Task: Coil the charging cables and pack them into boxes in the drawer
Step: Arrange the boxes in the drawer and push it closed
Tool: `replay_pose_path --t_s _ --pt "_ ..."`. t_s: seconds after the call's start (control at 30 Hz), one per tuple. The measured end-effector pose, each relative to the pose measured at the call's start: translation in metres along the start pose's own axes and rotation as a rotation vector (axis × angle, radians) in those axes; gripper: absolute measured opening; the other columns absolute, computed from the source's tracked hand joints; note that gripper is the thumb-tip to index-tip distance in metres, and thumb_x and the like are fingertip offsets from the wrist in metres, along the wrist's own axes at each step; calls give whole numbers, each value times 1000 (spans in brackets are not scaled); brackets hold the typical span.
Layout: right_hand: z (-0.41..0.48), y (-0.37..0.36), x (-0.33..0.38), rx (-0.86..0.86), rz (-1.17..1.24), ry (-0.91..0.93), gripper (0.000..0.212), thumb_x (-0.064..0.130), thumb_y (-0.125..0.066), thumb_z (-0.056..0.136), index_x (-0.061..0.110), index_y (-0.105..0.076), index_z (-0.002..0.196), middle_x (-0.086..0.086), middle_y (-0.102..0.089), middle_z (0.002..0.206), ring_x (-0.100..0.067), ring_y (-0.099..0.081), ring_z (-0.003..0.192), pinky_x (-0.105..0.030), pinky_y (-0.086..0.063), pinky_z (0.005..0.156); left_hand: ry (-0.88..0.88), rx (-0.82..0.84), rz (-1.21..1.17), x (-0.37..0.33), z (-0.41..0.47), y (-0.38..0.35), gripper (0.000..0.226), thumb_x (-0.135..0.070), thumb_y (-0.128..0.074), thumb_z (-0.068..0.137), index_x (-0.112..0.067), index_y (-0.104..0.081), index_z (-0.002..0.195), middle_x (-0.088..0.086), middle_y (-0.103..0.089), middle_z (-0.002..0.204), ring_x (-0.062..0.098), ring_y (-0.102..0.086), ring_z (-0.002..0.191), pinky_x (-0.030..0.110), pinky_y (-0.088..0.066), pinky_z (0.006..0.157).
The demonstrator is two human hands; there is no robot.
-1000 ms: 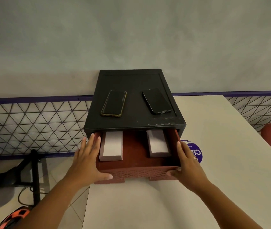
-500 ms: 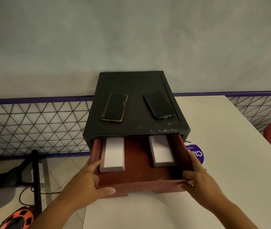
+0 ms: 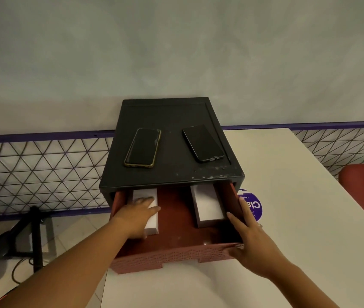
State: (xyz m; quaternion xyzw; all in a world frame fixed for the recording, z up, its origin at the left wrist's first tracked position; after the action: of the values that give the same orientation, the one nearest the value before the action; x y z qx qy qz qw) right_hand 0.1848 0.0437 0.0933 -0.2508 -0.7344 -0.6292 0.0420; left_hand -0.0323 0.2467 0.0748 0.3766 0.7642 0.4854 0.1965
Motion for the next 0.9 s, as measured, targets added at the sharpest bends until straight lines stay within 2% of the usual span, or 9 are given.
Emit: replay_pose_path --t_s 0.13,0.27,0.4,0.53,0.6,0.67,0.73,0.8,0.9 --pt "1 -6 -1 7 6 -32 90 46 -61 85 27 -2 149 14 32 149 -22 -17 142 -25 -32 108 25 36 140 3 15 3 86 -30 -68 81 -31 -14 148 5 2 158 28 -14 143 41 -33 108" --pt "10 -7 1 -12 13 -61 87 47 -59 86 24 -5 150 11 29 151 -22 -22 141 -27 -33 108 62 -45 131 7 20 0 79 -19 -63 84 -32 -16 147 4 -1 158 27 -23 140 40 -40 103" --pt "26 -6 5 -14 45 -74 85 45 -60 85 24 -8 150 12 27 152 -23 -23 140 -30 -34 108 92 -99 99 13 20 1 71 -11 -52 90 -32 -15 148 3 -12 156 27 -34 134 39 -44 100" --pt "33 -2 4 -2 50 -76 87 45 -62 84 28 -7 149 13 26 152 -24 -19 142 -31 -35 107 87 -57 -83 9 15 9 70 -29 -56 89 -30 -18 148 -1 -18 155 23 -32 135 35 -39 104" --pt "33 1 3 -11 42 -67 93 46 -64 83 32 0 148 13 28 151 -25 -11 144 -35 -33 109 35 -101 -197 1 7 19 69 -36 -58 88 -29 -24 147 -2 -27 152 19 -34 135 31 -36 104" --pt "32 4 2 -41 -4 -53 104 50 -66 79 35 12 146 14 37 146 -26 4 145 -38 -27 112 -27 -256 -327 -3 -11 29 61 -43 -56 88 -29 -34 143 -7 -38 146 13 -38 131 25 -35 102" --pt "34 9 -2 -72 -73 -40 118 59 -67 72 35 28 139 14 46 135 -24 19 142 -41 -18 115 -81 -443 -470 -1 -32 38 62 -63 -49 83 -32 -44 136 -15 -46 135 4 -41 125 22 -35 102" --pt "39 15 -6 -60 -142 -35 128 69 -66 64 36 39 129 12 52 130 -20 32 135 -43 -8 116 -102 -532 -510 8 -48 42 91 -88 -33 65 -35 -39 138 -23 -35 136 0 -30 131 25 -30 108" --pt "49 23 -9 -24 -236 4 133 75 -64 60 34 45 123 9 57 126 -20 40 126 -44 2 115 1 -429 -312 27 -57 29 122 -98 -30 44 -37 7 144 -21 14 148 5 16 139 33 4 113"
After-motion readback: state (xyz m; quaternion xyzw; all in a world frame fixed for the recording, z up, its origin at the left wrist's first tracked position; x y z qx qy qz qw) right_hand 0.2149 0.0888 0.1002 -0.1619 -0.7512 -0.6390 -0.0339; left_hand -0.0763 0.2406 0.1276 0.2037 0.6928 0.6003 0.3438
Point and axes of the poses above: each hand's wrist, its own z-axis towards the middle knuckle, its own y-axis out of the back of the hand, x = y × z, the point moved 1 cm from there along z, towards the middle knuckle
